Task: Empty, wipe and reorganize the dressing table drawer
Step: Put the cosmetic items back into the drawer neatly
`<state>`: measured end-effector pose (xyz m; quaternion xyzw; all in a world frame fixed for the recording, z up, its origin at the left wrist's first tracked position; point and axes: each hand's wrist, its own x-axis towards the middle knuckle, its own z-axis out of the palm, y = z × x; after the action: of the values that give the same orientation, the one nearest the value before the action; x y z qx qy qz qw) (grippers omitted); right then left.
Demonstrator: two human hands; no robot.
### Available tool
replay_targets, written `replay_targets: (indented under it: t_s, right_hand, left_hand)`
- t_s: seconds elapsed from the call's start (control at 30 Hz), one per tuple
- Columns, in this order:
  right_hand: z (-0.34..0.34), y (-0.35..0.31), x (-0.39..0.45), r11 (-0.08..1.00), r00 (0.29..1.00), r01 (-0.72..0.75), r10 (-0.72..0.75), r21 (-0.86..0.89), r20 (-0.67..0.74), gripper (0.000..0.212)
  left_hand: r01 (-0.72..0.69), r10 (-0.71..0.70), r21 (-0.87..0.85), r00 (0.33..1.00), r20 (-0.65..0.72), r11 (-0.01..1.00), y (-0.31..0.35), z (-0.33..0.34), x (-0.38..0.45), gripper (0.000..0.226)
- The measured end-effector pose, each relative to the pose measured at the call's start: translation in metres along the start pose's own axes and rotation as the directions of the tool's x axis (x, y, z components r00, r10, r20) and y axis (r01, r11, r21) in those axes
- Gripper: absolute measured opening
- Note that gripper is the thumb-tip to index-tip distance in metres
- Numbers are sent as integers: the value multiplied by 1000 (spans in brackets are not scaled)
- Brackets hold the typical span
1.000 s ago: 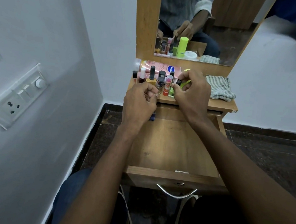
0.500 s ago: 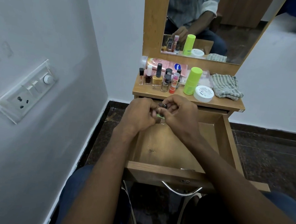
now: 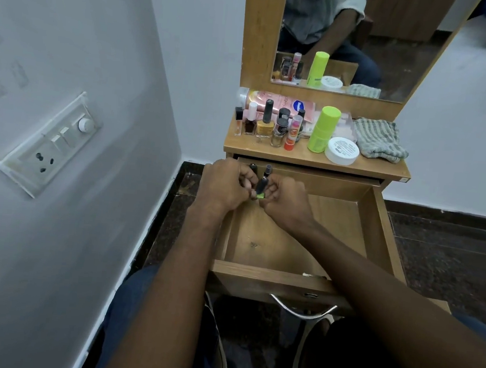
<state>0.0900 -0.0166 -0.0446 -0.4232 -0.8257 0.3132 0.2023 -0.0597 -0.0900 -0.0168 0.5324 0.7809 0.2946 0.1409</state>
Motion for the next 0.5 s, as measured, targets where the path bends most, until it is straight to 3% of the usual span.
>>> replay_targets:
  t_s: [0.2,0.5]
  right_hand:
    - [14,0,6,997,1000,-12,12,-81,-1,29]
    - [28,-10,16,985,996,-44,30,-165,-90,22]
  left_hand:
    - [137,-173,-200,969,-176,970,-5,-3,0,18]
    - [221,-263,-217,947,-187,951,-5,0,2,9]
